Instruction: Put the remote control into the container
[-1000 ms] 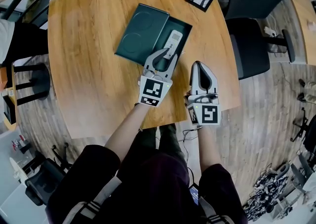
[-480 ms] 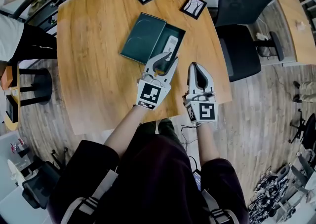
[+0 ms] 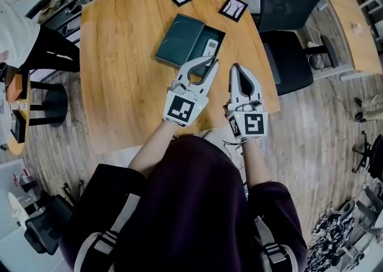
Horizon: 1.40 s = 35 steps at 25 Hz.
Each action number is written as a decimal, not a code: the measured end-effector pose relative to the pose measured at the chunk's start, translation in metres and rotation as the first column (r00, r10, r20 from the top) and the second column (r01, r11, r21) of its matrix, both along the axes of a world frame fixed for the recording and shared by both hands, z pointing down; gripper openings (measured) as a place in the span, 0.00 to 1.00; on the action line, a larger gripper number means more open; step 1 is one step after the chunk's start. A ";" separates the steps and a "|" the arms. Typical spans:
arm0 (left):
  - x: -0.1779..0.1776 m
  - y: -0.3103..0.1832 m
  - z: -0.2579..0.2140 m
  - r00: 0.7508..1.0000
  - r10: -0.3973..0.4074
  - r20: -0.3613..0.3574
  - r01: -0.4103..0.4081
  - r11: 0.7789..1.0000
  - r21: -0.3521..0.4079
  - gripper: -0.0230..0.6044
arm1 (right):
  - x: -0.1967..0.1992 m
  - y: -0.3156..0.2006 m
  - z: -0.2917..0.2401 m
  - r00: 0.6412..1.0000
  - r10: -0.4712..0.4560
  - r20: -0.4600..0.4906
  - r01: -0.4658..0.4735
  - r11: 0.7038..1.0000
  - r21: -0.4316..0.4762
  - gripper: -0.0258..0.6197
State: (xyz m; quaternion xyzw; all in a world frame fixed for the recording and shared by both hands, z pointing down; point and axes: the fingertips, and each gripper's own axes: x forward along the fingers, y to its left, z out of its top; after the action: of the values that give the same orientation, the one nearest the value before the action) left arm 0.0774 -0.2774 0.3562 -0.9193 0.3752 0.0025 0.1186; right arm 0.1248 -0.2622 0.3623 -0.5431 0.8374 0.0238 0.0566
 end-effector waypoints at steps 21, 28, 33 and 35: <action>-0.009 0.027 -0.022 0.999 -0.002 -0.044 0.005 0.998 0.061 0.06 | -0.004 0.026 -0.006 1.000 -0.005 -0.006 0.005 1.000 0.004 0.07; -0.012 0.028 -0.018 0.999 -0.013 -0.042 0.015 0.999 0.049 0.06 | -0.005 0.027 -0.003 1.000 -0.007 -0.008 0.007 1.000 0.003 0.07; -0.014 0.029 -0.017 0.999 -0.014 -0.032 0.015 0.999 0.051 0.06 | -0.007 0.029 -0.002 1.000 -0.005 -0.004 0.005 1.000 -0.002 0.07; -0.015 0.029 -0.016 0.999 -0.014 -0.031 0.016 0.999 0.052 0.06 | -0.007 0.029 -0.001 1.000 -0.005 -0.005 0.005 1.000 -0.003 0.07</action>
State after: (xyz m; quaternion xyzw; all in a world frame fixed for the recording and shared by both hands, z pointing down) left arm 0.0629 -0.2480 0.3397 -0.9129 0.3836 0.0254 0.1370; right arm 0.1177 -0.2332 0.3614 -0.5409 0.8390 0.0238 0.0540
